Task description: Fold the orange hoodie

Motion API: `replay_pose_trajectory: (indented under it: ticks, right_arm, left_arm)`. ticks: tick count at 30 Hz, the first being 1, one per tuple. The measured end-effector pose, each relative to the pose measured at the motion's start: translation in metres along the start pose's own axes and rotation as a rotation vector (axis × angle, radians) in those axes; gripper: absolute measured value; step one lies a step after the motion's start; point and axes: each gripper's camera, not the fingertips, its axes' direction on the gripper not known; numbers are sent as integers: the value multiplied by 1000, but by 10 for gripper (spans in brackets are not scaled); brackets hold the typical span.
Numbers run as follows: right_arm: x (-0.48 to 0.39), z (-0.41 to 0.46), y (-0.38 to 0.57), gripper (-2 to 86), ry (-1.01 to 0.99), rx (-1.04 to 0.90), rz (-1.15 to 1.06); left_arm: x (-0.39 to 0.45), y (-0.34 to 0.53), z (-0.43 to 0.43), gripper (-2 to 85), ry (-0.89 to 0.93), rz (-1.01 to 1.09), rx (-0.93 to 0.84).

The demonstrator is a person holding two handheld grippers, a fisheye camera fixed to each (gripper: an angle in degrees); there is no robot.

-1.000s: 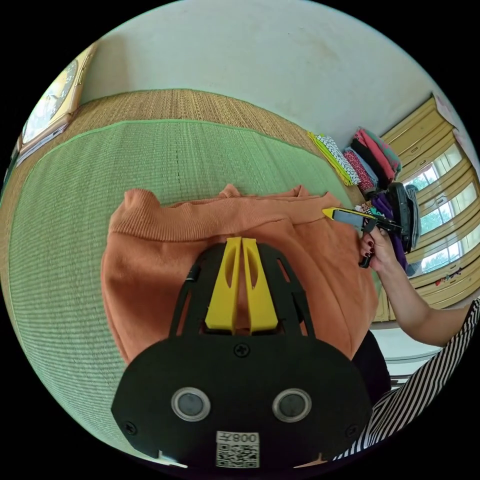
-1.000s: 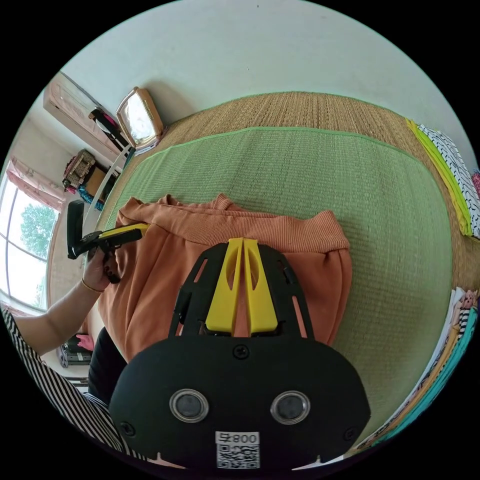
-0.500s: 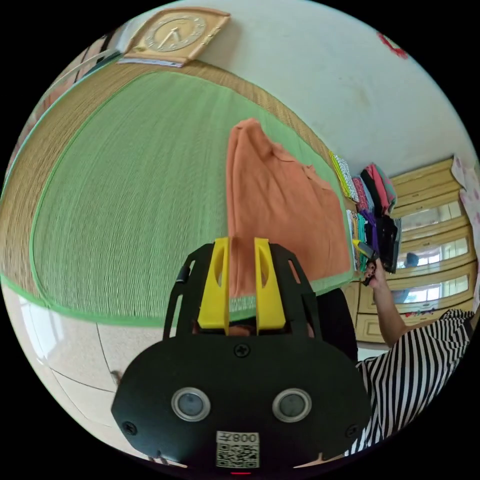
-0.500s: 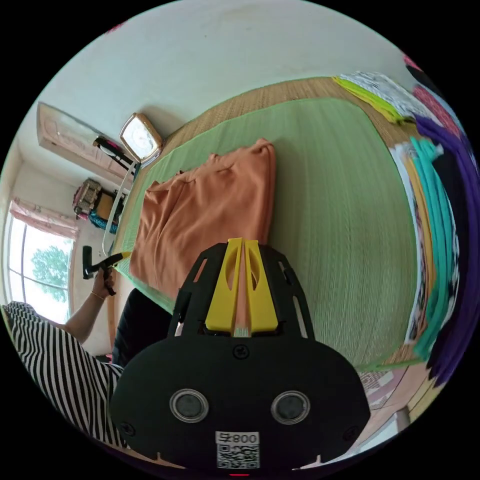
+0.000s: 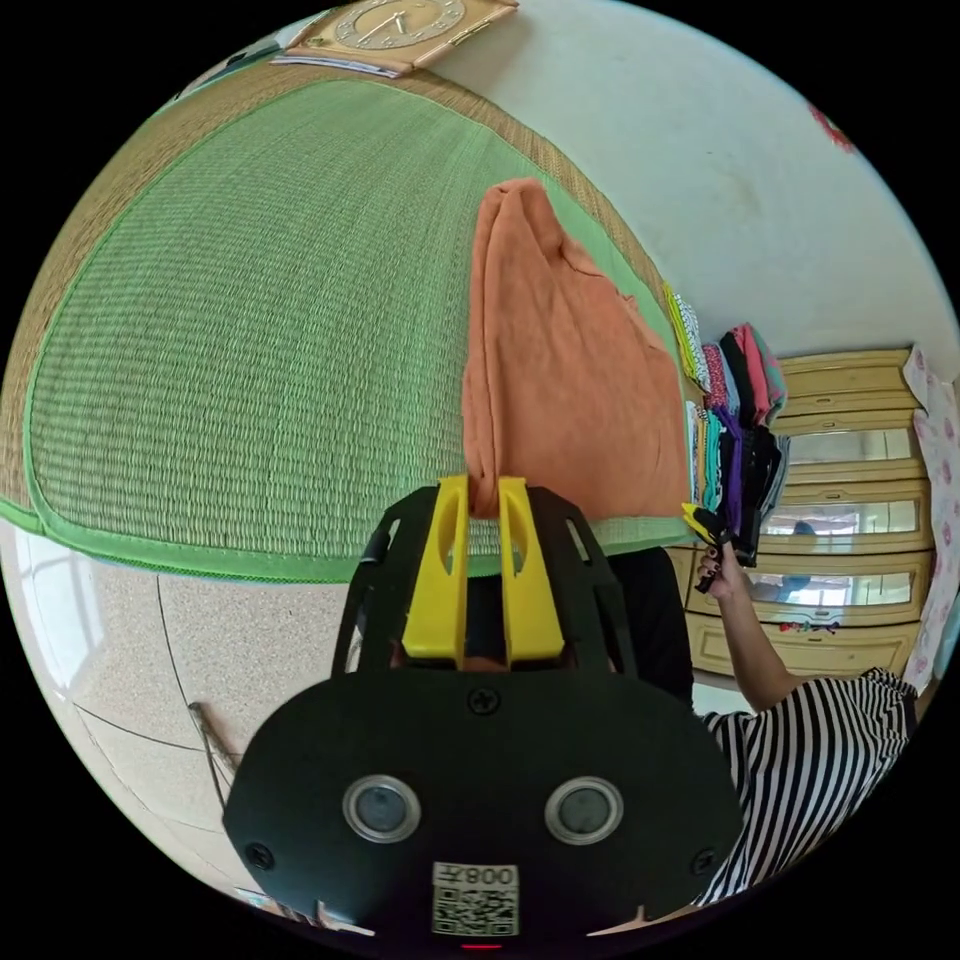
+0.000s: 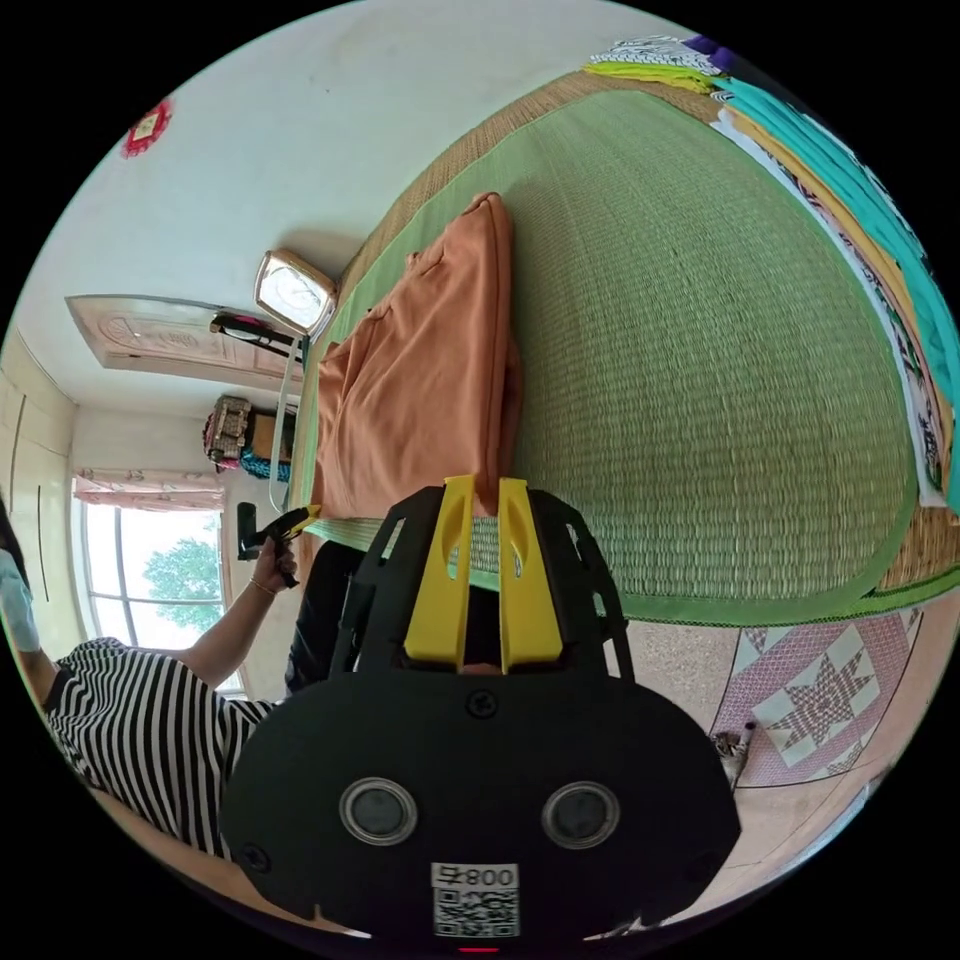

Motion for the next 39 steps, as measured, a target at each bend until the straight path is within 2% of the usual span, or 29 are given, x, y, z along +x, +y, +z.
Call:
replay_pose_trajectory:
  ticks: [8,13,21,27,33,39]
  right_arm:
    - [-29,-41,-7,9,-4,-25,-96]
    - [-9,-22,-9,-2,-14,-93,-2]
    - [-16,-42,-8,7,-76,-43,73]
    - [-44,-74,-3,2,-71,52,87]
    - [-124,-66,-25,13,-99,26,-36]
    - [-252,-16,-89,4,-42,-81,-258]
  left_arm:
    - [-4,9,-41,36,22,50,49]
    - [-39,17,-23,41,55,-76,11]
    - [-60,36,-52,72,118,-106,103]
    - [-90,60,-50,101,290,-200,134]
    - [-104,52,-32,90,389,-247,135]
    - [-105,44,-25,49,388,-237,120]
